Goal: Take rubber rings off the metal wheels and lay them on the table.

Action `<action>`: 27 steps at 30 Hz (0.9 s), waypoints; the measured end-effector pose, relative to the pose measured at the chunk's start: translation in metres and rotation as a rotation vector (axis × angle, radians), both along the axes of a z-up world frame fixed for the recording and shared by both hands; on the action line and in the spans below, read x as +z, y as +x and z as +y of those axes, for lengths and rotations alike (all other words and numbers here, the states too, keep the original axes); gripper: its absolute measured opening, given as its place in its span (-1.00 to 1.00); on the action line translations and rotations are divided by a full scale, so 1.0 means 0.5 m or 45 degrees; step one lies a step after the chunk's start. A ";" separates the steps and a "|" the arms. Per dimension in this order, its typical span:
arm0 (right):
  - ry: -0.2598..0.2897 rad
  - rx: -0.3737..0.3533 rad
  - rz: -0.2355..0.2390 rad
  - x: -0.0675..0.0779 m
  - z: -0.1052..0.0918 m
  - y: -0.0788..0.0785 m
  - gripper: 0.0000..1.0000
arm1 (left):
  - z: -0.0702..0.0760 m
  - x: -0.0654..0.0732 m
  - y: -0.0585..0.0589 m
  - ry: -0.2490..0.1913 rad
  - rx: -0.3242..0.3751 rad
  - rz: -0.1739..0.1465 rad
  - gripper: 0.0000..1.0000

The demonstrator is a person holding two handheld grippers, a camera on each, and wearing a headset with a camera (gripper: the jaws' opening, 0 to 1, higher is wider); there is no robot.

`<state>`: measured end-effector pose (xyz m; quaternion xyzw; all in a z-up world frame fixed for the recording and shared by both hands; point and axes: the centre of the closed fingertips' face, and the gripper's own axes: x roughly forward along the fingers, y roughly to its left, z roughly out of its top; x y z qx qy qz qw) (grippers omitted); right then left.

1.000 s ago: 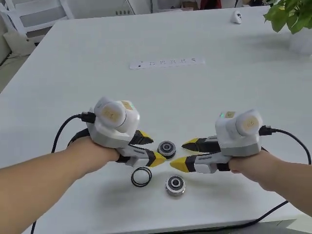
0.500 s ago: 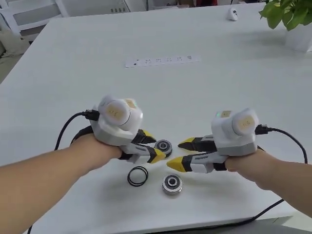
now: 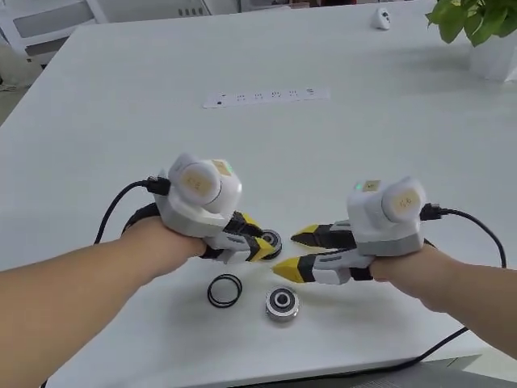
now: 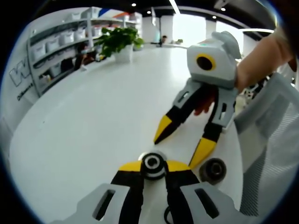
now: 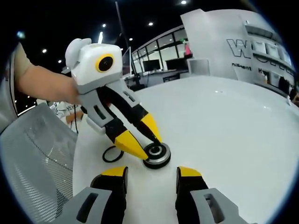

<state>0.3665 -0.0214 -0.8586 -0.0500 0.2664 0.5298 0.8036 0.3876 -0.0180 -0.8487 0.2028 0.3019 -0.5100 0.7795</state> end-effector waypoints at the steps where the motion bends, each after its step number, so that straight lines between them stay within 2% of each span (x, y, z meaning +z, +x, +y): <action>1: 0.001 0.004 -0.003 0.001 0.002 0.000 -0.22 | -0.002 0.000 -0.002 0.000 -0.007 0.002 -0.65; 6: 0.006 0.011 -0.016 0.005 0.011 0.003 -0.22 | -0.002 -0.001 0.001 0.016 -0.016 -0.018 -0.68; 8: 0.008 0.013 -0.019 0.005 0.014 0.005 -0.22 | 0.002 -0.003 0.006 0.022 0.006 -0.011 -0.72; 16: 0.005 -0.011 -0.060 0.006 0.026 0.020 -0.23 | -0.001 -0.003 0.007 0.017 0.001 -0.020 -0.73; 22: -0.039 -0.011 -0.123 0.001 0.035 0.030 -0.29 | 0.000 -0.003 0.006 0.011 0.018 -0.021 -0.73; 24: -0.041 -0.001 -0.118 -0.002 0.038 0.029 -0.31 | 0.000 -0.003 0.006 0.009 0.025 -0.024 -0.73; 27: -0.073 0.009 -0.148 -0.006 0.038 0.031 -0.38 | 0.001 -0.003 0.007 0.009 0.030 -0.022 -0.74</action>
